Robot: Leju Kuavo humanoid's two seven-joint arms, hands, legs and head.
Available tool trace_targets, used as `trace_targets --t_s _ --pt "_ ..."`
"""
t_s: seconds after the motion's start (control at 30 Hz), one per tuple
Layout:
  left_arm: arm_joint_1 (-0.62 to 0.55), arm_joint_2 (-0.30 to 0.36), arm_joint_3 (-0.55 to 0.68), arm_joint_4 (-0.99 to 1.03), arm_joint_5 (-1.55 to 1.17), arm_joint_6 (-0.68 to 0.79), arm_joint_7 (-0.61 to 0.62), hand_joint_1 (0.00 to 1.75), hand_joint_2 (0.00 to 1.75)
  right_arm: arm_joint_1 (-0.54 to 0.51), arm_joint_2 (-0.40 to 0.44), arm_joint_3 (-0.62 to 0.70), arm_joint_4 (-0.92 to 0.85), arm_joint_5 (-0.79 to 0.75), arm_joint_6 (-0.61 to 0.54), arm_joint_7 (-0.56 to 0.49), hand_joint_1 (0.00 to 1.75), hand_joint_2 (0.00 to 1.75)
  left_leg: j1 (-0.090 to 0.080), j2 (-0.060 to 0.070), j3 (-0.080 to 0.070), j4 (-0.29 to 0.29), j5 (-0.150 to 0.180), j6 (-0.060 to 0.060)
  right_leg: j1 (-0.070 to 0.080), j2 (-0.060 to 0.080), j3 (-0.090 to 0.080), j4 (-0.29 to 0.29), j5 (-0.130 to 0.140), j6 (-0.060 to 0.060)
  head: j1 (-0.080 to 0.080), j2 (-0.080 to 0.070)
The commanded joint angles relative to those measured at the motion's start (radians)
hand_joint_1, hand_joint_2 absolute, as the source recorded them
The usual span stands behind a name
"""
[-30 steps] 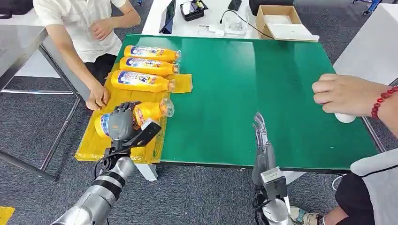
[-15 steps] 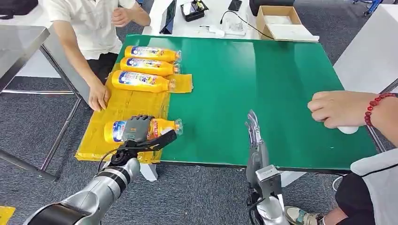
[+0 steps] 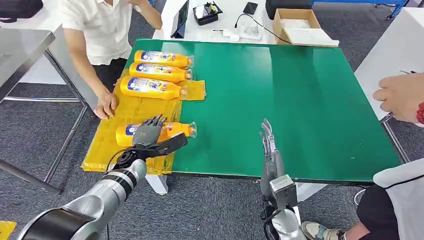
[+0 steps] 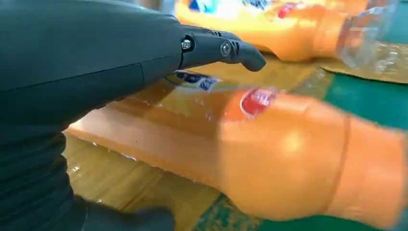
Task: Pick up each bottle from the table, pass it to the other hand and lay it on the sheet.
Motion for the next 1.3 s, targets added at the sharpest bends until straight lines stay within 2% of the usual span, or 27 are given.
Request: trace_targets --t_s 0.03,0.1,0.3,0.33,0.5,0.6,0.73,0.8,0.87,0.9,0.93,0.97,1.0,1.03,1.07,1.2,1.23,1.27,1.3 --pt "0.019 -0.018 0.221 0.041 0.284 -0.282 -0.251 0.00 1.75 -0.076 -0.025 0.038 0.092 -0.036 -0.014 -0.001 0.00 0.00 -0.001 0.003 0.005 -0.003 0.000 -0.001 0.000 0.003 0.004 -0.002 0.001 -0.002 0.000 0.000" --pt "0.017 -0.018 0.230 0.034 0.316 -0.317 -0.281 0.00 1.75 -0.079 -0.031 0.046 0.095 -0.037 -0.022 -0.001 0.00 0.00 0.000 -0.002 0.005 -0.001 0.000 0.000 0.000 -0.002 0.005 -0.001 -0.001 -0.001 0.000 0.000" --pt "0.011 -0.012 0.189 -0.042 0.376 -0.360 -0.383 0.00 1.75 -0.060 -0.046 0.049 0.085 -0.047 -0.045 -0.001 0.00 0.00 0.000 0.002 0.005 -0.002 0.001 -0.001 0.000 0.001 0.004 -0.001 0.001 -0.002 0.000 0.000" --pt "0.018 -0.014 0.179 -0.076 0.409 -0.379 -0.402 0.00 1.75 -0.053 -0.051 0.049 0.079 -0.046 -0.048 -0.001 0.00 0.00 0.000 -0.001 0.005 -0.001 0.001 -0.001 0.000 -0.002 0.005 -0.001 0.000 -0.002 0.000 0.000" --pt "0.040 -0.008 0.151 -0.157 0.483 -0.406 -0.421 0.00 1.75 -0.044 -0.055 0.041 0.072 -0.048 -0.055 -0.001 0.00 0.00 0.000 0.000 0.003 -0.001 0.000 -0.001 0.000 -0.002 0.002 -0.001 -0.001 -0.003 0.000 0.000" --pt "0.095 0.014 0.042 -0.323 0.598 -0.343 -0.403 0.00 1.75 -0.021 -0.057 0.030 0.049 -0.041 -0.070 -0.001 0.00 0.00 0.000 0.001 -0.002 0.000 0.001 -0.001 0.001 -0.002 -0.003 0.000 0.000 -0.002 0.000 0.000" --pt "0.206 -0.024 -0.025 -0.579 0.697 -0.138 -0.368 0.00 1.75 0.024 -0.057 0.004 -0.017 -0.045 -0.102 -0.001 0.00 0.00 0.000 0.000 -0.003 0.000 -0.001 -0.001 0.000 -0.003 -0.004 0.001 -0.002 -0.002 0.000 0.000" --pt "0.311 -0.045 -0.054 -0.732 0.910 -0.080 -0.355 0.00 1.75 0.069 -0.015 -0.054 -0.053 -0.071 -0.119 -0.001 0.00 0.00 0.000 -0.001 -0.004 0.000 -0.001 -0.001 0.000 -0.004 -0.005 0.001 -0.002 -0.002 0.000 0.000" --pt "0.430 -0.040 -0.111 -0.873 1.181 -0.121 -0.322 0.00 1.75 0.130 0.038 -0.122 -0.144 -0.188 -0.066 -0.001 0.00 0.00 -0.001 0.000 -0.003 0.000 -0.002 -0.001 0.000 -0.003 -0.004 0.000 -0.003 -0.002 0.001 0.000" --pt "0.469 -0.033 -0.137 -0.915 1.258 -0.123 -0.304 0.00 1.75 0.154 0.071 -0.157 -0.212 -0.186 -0.114 -0.001 0.00 0.00 -0.001 0.000 -0.005 -0.001 -0.001 0.000 -0.001 -0.003 -0.006 0.000 -0.002 -0.001 0.000 0.000" --pt "0.487 -0.024 -0.161 -0.942 1.274 -0.107 -0.316 0.00 1.75 0.166 0.085 -0.161 -0.294 -0.156 -0.212 -0.001 0.00 0.00 -0.002 0.001 -0.003 0.000 -0.003 -0.001 -0.001 -0.002 -0.005 0.001 -0.004 -0.002 0.000 0.000" --pt "0.503 -0.021 -0.186 -0.964 1.277 -0.085 -0.326 0.00 1.75 0.171 0.066 -0.123 -0.337 -0.086 -0.338 -0.001 0.00 0.00 -0.002 0.002 -0.006 0.000 -0.003 -0.001 -0.002 -0.002 -0.008 0.002 -0.004 -0.002 0.000 0.000" --pt "0.513 -0.007 -0.240 -0.994 1.314 -0.022 -0.326 0.00 1.75 0.180 0.011 -0.045 -0.306 -0.137 -0.381 -0.001 0.00 0.00 -0.002 0.002 -0.004 0.001 -0.005 -0.002 -0.002 -0.001 -0.006 0.003 -0.005 -0.002 0.001 0.000" --pt "0.515 -0.004 -0.250 -0.998 1.323 -0.011 -0.328 0.00 1.75 0.186 0.019 -0.058 -0.299 -0.159 -0.363 -0.001 0.00 0.00 -0.002 0.002 -0.007 0.001 -0.004 -0.001 -0.001 -0.002 -0.009 0.002 -0.004 -0.002 0.000 0.000" --pt "0.527 0.004 -0.262 -1.009 1.330 0.022 -0.336 0.00 1.75 0.201 0.039 -0.090 -0.254 -0.166 -0.282 -0.001 0.00 0.00 -0.001 0.001 -0.007 0.001 -0.005 -0.002 -0.001 -0.002 -0.008 0.001 -0.004 -0.002 0.000 0.000" --pt "0.537 0.018 -0.264 -1.020 1.333 0.029 -0.350 0.00 1.75 0.203 0.043 -0.091 -0.236 -0.169 -0.262 -0.001 0.00 0.00 -0.001 0.002 -0.007 0.000 -0.004 -0.002 -0.001 -0.002 -0.009 0.000 -0.004 -0.003 0.001 0.000" --pt "0.542 0.019 -0.265 -1.024 1.335 0.028 -0.354 0.00 1.75 0.205 0.050 -0.098 -0.189 -0.167 -0.256 -0.001 0.00 0.00 -0.001 0.002 -0.010 0.000 -0.003 -0.002 -0.001 -0.001 -0.013 0.000 -0.002 -0.002 0.000 0.000" --pt "0.571 0.027 -0.271 -1.046 1.364 -0.008 -0.345 0.00 0.00 0.204 0.079 -0.122 -0.138 -0.180 -0.242 0.001 0.00 0.00 -0.001 0.003 -0.008 0.000 -0.004 -0.002 -0.001 -0.001 -0.011 0.000 -0.003 -0.003 0.000 0.000" --pt "0.608 0.038 -0.277 -1.070 1.421 -0.071 -0.301 0.00 0.00 0.203 0.109 -0.139 -0.118 -0.171 -0.267 0.022 0.00 0.00 0.000 0.002 -0.008 -0.002 -0.003 -0.002 0.000 -0.001 -0.011 -0.002 -0.002 -0.002 0.000 0.000"
